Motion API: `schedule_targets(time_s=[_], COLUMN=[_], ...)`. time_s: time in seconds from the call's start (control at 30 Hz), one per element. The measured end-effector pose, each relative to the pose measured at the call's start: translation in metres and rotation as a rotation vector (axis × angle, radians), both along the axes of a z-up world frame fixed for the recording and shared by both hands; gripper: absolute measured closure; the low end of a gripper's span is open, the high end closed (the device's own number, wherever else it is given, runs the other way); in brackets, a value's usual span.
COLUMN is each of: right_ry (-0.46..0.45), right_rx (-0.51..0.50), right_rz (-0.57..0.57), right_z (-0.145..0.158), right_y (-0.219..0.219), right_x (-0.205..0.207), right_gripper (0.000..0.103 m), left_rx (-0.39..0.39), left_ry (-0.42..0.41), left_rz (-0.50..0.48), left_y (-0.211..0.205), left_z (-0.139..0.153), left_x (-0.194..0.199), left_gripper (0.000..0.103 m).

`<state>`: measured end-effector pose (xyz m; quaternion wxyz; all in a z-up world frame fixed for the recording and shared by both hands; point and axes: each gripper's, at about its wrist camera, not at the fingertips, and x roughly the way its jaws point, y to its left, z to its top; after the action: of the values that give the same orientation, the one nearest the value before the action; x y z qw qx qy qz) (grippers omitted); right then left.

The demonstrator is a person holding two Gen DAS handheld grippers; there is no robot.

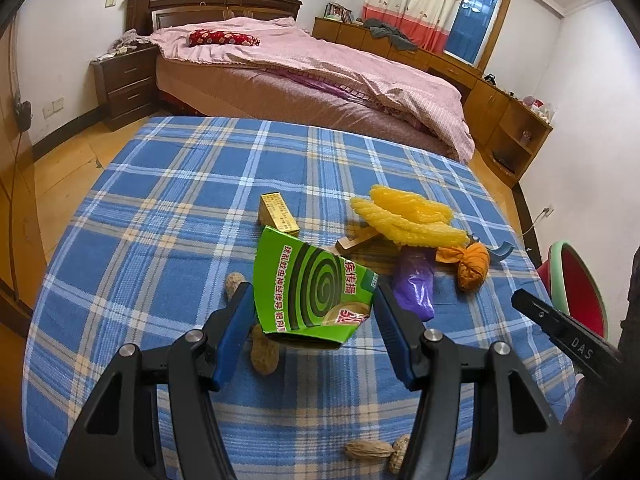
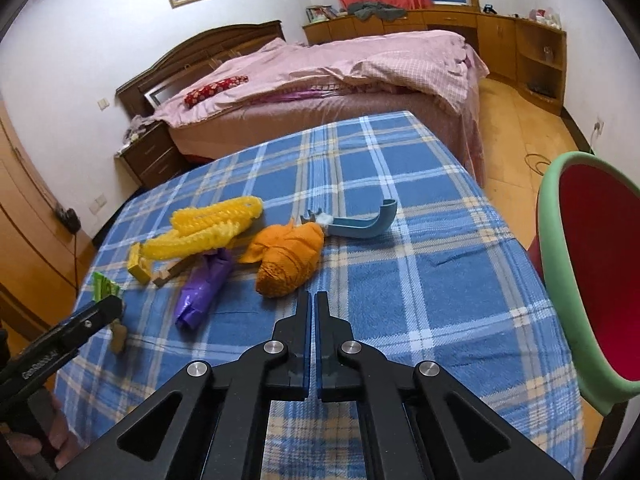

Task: Collect trash
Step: 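Grasp the orange knotted mesh bag with the right tool while the left tool holds the green box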

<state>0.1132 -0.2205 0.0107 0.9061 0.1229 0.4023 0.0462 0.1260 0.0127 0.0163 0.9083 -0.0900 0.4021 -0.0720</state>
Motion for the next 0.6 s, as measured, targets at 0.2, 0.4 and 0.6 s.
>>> schedule_targets(time_s=[0.2, 0.4, 0.6], right_ry=[0.024, 0.059, 0.070], right_rx=[0.005, -0.025, -0.049], right_rz=[0.000, 0.004, -0.008], right_z=[-0.001, -0.007, -0.010], right_y=[0.007, 0.017, 0.026], right_x=[0.010, 0.026, 0.040], right_gripper=[0.073, 0.066, 0.055], left_rx=[-0.005, -0.002, 0.011], left_ry=[0.000, 0.004, 0.001], left_rz=[0.005, 0.025, 0.065], left_y=[0.001, 0.008, 0.014], left_z=[0.000, -0.003, -0.005], left_x=[-0.001, 0.007, 0.023], left_gripper=[0.042, 0.042, 0.042])
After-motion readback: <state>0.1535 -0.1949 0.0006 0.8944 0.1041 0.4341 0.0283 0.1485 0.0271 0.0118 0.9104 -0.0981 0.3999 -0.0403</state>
